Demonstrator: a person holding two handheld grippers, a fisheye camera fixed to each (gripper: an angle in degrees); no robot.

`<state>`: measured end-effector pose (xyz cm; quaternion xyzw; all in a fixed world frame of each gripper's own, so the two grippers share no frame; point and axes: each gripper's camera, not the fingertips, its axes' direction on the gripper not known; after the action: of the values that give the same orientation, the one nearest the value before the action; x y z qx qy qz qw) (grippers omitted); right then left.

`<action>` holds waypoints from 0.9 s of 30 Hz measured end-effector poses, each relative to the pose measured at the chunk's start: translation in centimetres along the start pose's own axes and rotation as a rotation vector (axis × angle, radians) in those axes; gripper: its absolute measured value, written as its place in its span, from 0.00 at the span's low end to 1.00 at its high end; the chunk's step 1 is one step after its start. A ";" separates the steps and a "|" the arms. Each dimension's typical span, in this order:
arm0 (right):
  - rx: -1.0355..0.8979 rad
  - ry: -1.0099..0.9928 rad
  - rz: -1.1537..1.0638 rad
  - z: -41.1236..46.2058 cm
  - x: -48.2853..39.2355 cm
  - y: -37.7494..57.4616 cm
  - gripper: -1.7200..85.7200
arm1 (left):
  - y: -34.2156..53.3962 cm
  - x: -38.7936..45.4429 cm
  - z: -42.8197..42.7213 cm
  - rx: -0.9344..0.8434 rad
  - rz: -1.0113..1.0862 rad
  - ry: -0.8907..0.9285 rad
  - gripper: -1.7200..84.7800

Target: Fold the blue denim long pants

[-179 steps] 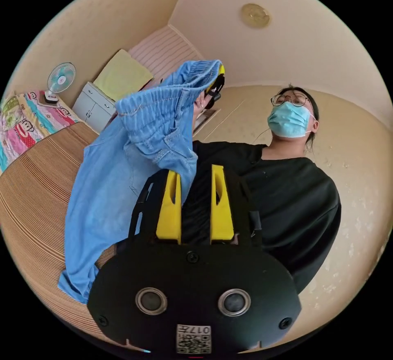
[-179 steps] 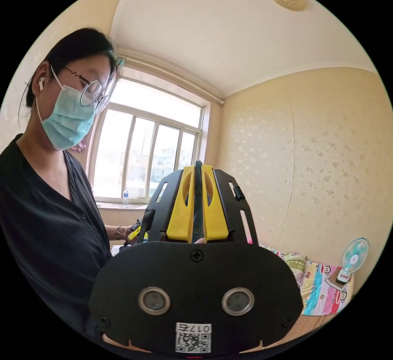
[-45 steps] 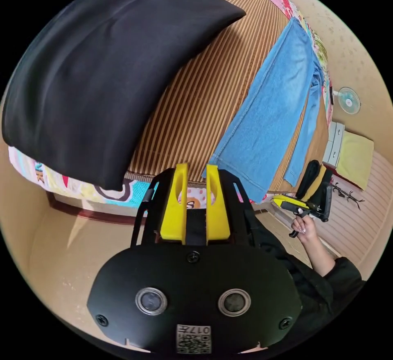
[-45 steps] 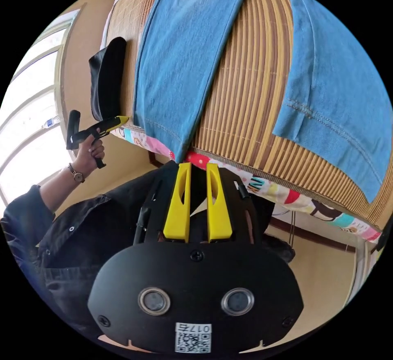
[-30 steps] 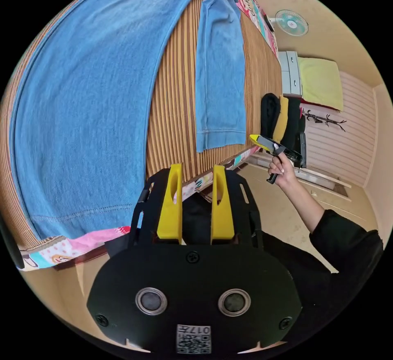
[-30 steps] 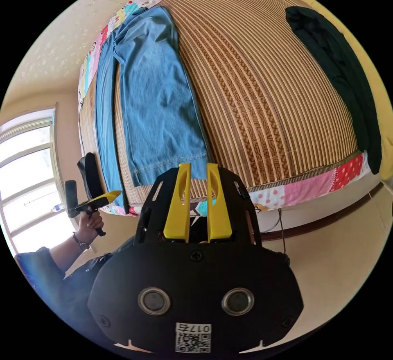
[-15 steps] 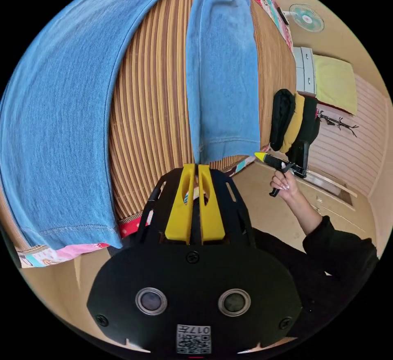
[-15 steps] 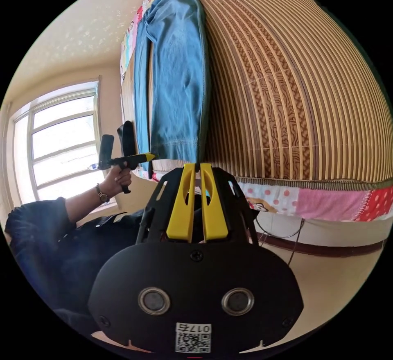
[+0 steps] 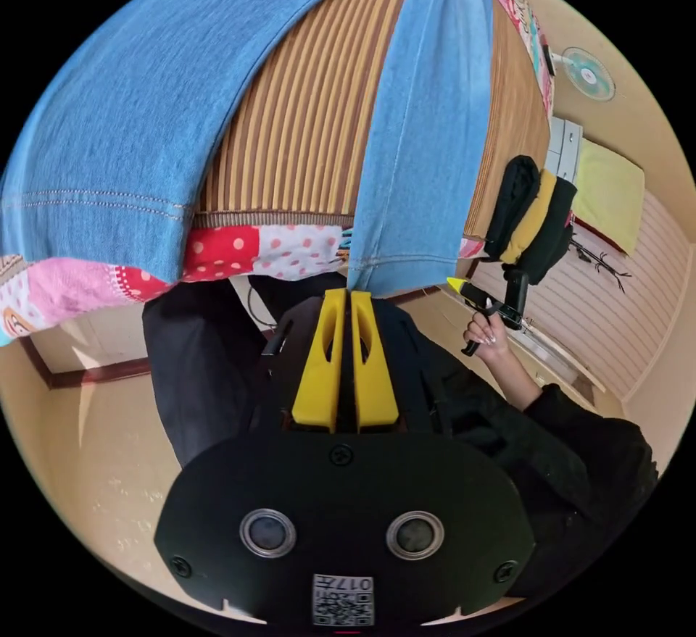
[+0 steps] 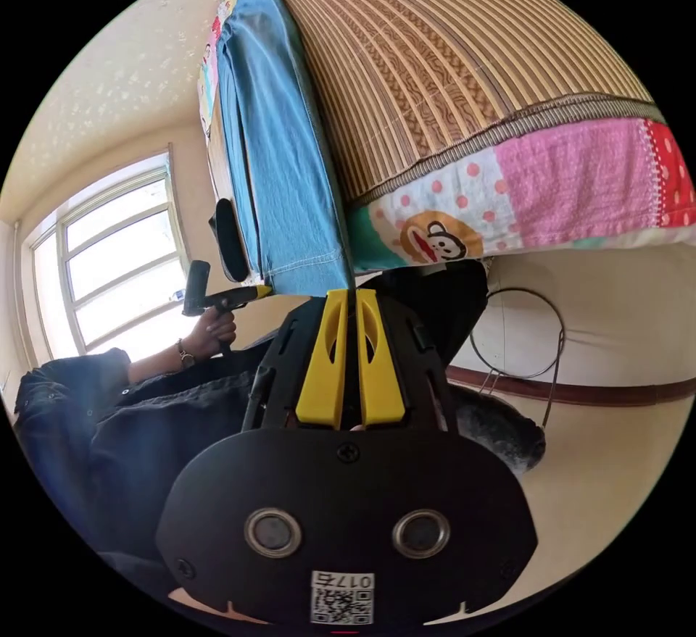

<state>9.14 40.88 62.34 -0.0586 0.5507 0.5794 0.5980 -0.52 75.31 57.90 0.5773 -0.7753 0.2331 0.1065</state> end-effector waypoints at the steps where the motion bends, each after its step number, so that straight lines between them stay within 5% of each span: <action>1: -0.005 0.023 -0.012 0.1 -0.5 -0.2 0.05 | 0.0 0.0 0.2 0.009 -0.026 -0.016 0.03; 5: 0.000 0.110 -0.092 -0.9 -3.3 0.0 0.05 | 0.6 1.4 -0.2 0.115 -0.121 -0.105 0.13; 8: 0.020 0.146 -0.145 -1.7 -5.2 0.6 0.05 | 0.3 5.5 -0.4 0.165 0.002 -0.121 0.15; 14: 0.064 0.124 -0.214 -2.9 -8.5 1.2 0.05 | -2.6 18.6 3.8 0.044 0.388 -0.091 0.15; 21: 0.024 0.028 -0.317 -3.2 -11.2 -0.4 0.05 | -4.7 28.9 10.4 -0.088 0.515 -0.418 0.21; 27: -0.024 -0.004 -0.437 -3.6 -13.5 -2.7 0.05 | -4.3 30.8 12.9 -0.032 0.495 -0.590 0.10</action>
<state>12.86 29.01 69.23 -0.1828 0.5167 0.4426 0.7097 -4.71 42.08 61.11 0.4131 -0.8921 0.0637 -0.1718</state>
